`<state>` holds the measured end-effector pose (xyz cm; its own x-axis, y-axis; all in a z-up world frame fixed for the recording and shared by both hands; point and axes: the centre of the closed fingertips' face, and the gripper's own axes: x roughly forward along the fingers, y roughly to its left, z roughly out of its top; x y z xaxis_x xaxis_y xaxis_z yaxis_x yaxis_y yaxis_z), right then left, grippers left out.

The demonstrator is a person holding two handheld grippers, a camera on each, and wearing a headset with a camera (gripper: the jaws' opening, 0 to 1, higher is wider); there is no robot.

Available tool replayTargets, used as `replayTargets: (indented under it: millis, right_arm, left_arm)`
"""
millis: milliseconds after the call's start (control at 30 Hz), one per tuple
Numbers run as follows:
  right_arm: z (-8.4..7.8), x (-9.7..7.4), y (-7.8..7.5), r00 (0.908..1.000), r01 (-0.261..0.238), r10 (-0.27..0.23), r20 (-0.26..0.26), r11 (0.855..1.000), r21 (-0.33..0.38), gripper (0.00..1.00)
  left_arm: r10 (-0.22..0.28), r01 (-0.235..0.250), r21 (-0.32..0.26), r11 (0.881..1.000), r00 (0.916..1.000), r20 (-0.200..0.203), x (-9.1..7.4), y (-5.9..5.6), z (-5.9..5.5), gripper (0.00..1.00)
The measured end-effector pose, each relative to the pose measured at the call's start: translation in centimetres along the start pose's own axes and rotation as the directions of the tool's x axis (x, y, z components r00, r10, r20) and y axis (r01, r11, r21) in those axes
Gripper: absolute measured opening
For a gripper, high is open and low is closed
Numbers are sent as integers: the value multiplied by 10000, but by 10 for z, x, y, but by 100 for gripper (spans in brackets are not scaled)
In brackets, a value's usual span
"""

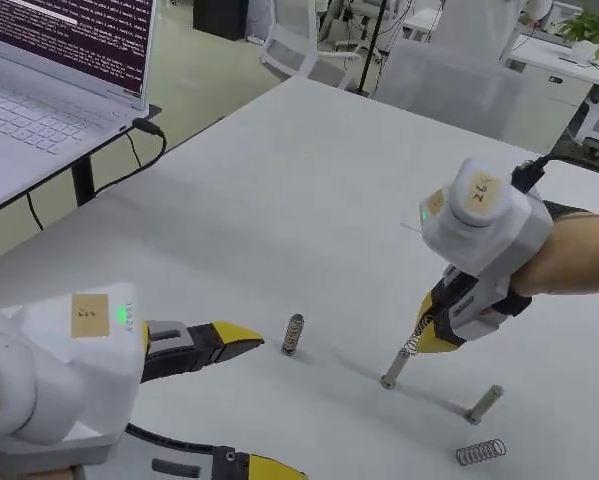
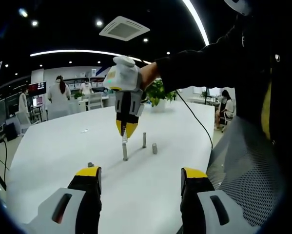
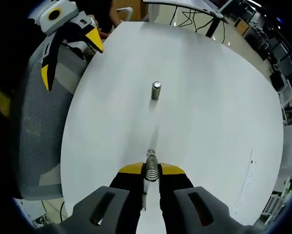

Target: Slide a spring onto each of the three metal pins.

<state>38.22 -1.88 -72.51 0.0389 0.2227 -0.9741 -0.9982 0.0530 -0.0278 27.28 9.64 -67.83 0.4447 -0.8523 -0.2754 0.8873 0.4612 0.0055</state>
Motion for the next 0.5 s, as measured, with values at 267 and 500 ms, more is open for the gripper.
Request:
replayTargets:
  millis: [267,500]
  right_arm:
    - [3,5,-2,10000,-53,53,-6,10000,-57,9]
    - [0,12,-1,9997,-151,150,-191,9999,-39,9]
  left_arm:
    - [19,-19,-3,10000,10000,-25,0,1,-1,61]
    - [-13,13,1,10000,10000,-49,0,0,-1,60]
